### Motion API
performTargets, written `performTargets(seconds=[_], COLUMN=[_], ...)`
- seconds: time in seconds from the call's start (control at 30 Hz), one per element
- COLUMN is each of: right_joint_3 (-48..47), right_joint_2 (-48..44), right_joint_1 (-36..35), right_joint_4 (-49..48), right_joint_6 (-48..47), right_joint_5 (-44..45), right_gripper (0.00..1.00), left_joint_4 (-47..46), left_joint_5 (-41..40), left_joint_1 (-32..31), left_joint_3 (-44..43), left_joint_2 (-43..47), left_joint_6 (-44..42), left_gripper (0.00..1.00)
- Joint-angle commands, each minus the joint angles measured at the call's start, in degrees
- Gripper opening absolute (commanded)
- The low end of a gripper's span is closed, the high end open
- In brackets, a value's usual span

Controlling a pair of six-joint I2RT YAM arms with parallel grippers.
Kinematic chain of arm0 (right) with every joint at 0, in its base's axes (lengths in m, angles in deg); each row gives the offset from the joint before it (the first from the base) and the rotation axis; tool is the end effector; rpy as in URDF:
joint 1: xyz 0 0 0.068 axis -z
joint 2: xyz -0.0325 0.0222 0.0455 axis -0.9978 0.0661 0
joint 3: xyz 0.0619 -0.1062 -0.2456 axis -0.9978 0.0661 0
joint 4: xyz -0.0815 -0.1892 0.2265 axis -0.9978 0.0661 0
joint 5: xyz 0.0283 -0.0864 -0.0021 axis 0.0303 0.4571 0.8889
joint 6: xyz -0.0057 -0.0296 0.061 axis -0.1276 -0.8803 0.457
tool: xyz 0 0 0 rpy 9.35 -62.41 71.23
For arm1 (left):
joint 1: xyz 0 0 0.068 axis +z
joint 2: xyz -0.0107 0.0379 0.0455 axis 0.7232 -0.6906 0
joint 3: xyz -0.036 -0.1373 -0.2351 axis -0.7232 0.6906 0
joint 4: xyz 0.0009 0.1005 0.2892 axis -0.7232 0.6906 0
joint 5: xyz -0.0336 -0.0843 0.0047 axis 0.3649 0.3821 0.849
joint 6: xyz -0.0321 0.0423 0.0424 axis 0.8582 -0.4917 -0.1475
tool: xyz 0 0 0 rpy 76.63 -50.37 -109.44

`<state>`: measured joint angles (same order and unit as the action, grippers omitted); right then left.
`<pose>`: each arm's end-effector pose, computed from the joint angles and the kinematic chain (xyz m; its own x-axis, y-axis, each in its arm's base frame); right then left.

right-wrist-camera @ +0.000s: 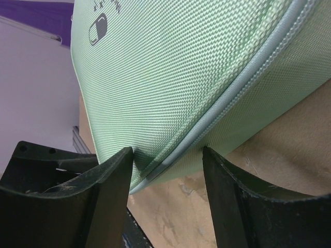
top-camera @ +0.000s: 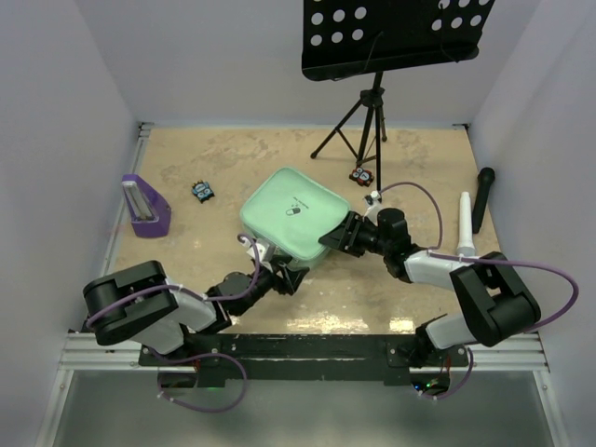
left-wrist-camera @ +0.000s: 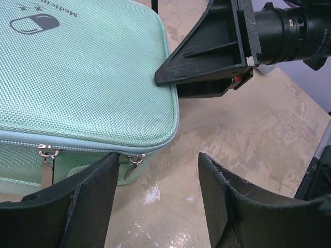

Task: Organize the medicine kit
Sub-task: Zip the medicine box at the center of the board.

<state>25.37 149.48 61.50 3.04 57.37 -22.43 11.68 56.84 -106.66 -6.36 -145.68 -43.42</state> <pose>0.2697 0.1508 0.1164 -0.8165 0.3849 -0.4303 -0.1730 0.5479 0.8185 0.1370 -0.2085 0.1042 -0.3268 -0.2825 -0.9019 0.6050 0.6706 -0.4293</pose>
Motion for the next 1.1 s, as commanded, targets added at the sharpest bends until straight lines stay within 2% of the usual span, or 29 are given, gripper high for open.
performTargets(seconds=[0.0, 0.13, 0.5, 0.63, 0.8, 0.9, 1.0, 1.07], right_joint_3=[-2.06, -2.32, -2.59, -2.85, -3.03, -3.29, -3.38, -3.38], right_joint_2=[-1.05, -0.87, 0.18, 0.53, 0.97, 1.15, 1.41, 1.59], right_joint_1=[-0.43, -0.52, -0.52, -0.51, -0.51, -0.52, -0.43, -0.52], right_joint_4=[-0.06, -0.15, -0.42, -0.15, -0.15, -0.06, -0.06, -0.15], right_joint_6=[-1.26, -1.43, -1.44, -1.44, -1.44, -1.52, -1.52, -1.52], right_joint_5=[-0.50, -0.59, -0.33, -0.15, 0.11, 0.20, 0.20, 0.20], right_gripper=[0.58, 0.57, 0.49, 0.47, 0.44, 0.43, 0.43, 0.43], left_joint_4=[-6.25, -3.95, -0.88, 0.09, 1.23, 2.72, 4.30, 5.01], left_joint_5=[0.07, 0.34, 3.59, 3.77, 3.24, 2.45, 1.31, 0.52], left_joint_1=[1.27, 1.62, 1.80, 1.80, 1.80, 1.80, 1.80, 1.80], left_joint_3=[-3.30, -3.92, -4.62, -5.24, -5.86, -6.12, -6.38, -6.47], left_joint_2=[-0.94, -1.11, -3.83, -4.45, -4.72, -4.72, -4.80, -5.07], left_joint_6=[-0.82, -0.55, 0.15, -0.20, -0.73, -0.73, -0.55, -0.29], left_gripper=[0.66, 0.65, 0.47, 0.45, 0.34, 0.35, 0.46, 0.48])
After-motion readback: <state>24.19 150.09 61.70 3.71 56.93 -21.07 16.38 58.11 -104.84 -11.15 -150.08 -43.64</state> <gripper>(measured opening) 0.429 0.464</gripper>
